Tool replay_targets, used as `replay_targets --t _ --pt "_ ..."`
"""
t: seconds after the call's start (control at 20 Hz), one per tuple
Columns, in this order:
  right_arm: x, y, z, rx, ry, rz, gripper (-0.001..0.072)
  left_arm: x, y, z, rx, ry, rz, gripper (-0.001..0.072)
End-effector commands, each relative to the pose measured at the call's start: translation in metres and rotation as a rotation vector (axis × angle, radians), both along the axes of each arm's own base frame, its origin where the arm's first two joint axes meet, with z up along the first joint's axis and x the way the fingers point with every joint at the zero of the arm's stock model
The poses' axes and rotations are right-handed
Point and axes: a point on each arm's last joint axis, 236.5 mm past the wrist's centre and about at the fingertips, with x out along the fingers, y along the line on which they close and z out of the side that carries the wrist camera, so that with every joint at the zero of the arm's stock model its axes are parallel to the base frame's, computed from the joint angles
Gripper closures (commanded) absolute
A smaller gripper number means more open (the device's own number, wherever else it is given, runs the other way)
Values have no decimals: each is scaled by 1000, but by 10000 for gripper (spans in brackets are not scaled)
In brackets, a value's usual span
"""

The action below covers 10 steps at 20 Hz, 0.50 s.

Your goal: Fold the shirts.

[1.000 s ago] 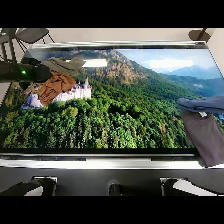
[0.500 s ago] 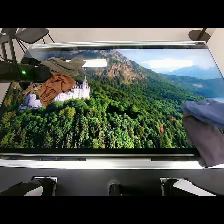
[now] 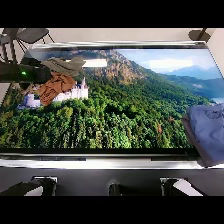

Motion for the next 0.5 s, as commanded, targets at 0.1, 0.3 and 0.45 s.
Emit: replay_targets --t 0.1,0.3,0.45 --pt "-17 12 -37 14 52 -6 666 -1 -3 0 -11 4 -6 675" --pt "-29 49 -64 133 85 -64 666 -2 -6 1 -24 6 -12 675" --pt "-25 63 -71 182 63 -77 666 -2 -6 1 -24 6 -12 675"
